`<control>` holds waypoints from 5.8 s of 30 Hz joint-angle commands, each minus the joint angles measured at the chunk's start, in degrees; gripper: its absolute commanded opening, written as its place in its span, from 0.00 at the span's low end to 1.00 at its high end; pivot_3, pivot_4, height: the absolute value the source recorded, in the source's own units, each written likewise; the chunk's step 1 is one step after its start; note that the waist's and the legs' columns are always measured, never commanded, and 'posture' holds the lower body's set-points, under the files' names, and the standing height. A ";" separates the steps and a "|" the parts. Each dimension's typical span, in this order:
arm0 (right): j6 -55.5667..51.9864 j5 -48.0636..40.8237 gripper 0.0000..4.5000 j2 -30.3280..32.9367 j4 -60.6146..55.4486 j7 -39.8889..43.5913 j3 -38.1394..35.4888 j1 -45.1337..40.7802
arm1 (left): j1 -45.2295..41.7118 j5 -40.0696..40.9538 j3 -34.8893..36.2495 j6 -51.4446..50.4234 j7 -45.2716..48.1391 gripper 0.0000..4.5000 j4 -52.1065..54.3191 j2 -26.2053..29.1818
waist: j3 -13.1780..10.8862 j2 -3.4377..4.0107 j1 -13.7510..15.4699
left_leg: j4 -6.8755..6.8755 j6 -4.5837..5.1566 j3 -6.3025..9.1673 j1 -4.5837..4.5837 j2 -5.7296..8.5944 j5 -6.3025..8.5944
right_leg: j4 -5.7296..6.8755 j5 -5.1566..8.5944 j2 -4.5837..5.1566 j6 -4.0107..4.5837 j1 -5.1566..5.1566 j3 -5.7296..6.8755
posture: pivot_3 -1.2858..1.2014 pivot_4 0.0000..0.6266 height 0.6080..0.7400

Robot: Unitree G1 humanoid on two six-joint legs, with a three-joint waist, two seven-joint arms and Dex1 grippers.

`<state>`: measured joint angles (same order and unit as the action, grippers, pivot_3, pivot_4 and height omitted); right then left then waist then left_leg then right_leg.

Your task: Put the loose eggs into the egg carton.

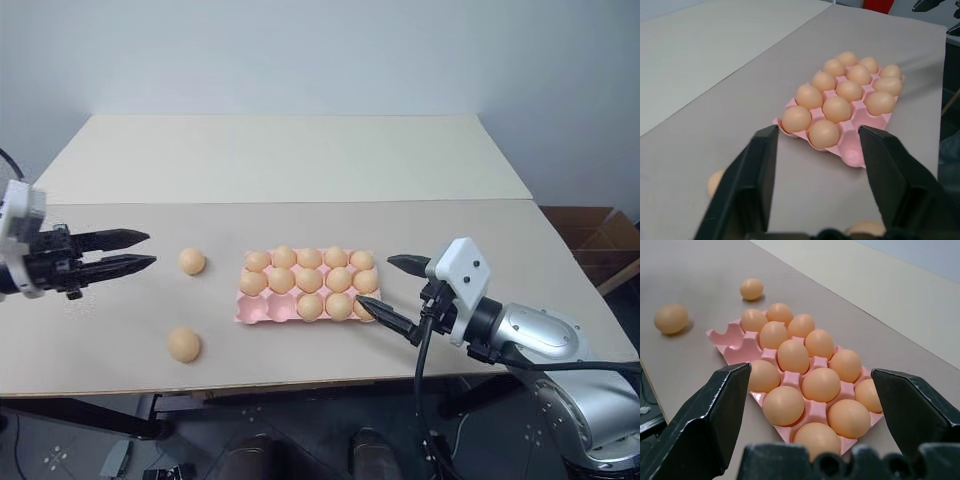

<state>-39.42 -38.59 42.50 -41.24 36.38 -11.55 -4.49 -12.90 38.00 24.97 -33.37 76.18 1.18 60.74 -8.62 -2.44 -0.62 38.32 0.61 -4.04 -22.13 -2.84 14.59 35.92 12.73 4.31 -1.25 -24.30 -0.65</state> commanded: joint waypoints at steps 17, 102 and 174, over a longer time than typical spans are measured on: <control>0.61 -1.01 1.00 0.76 -2.51 0.60 -1.28 0.89 | 16.63 -7.60 -6.11 3.98 -2.40 0.99 15.91 -0.20 | -0.01 0.01 0.44 | 0.00 -0.01 -0.04 0.04 -0.01 0.00 | 0.03 0.04 0.00 0.08 -0.01 -0.02 | 0.52 0.24 1.00; 4.13 1.60 1.00 2.56 3.89 6.41 0.51 -2.55 | 28.27 -5.98 11.97 1.54 -25.04 1.00 23.42 -16.36 | 0.00 0.04 1.27 | 0.39 0.04 0.15 -0.08 -0.02 0.03 | 0.00 0.09 0.06 0.29 0.05 -0.01 | 0.52 0.24 1.00; 4.27 1.42 1.00 1.25 -1.56 0.78 -2.04 1.36 | -4.74 -14.59 -21.70 -0.42 -17.64 1.00 18.00 -10.72 | -0.01 0.02 0.54 | 0.41 0.09 0.17 -0.19 0.03 0.05 | -0.06 -0.21 -0.05 -0.15 0.02 -0.07 | 0.52 0.24 1.00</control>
<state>-36.82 -36.83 43.49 -42.02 36.67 -12.11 -2.71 -18.68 22.62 -0.66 -36.18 58.03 16.80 48.71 -8.63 -2.42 -0.09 38.73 0.70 -3.85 -22.31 -2.82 14.64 35.86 12.53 4.26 -1.40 -24.27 -0.71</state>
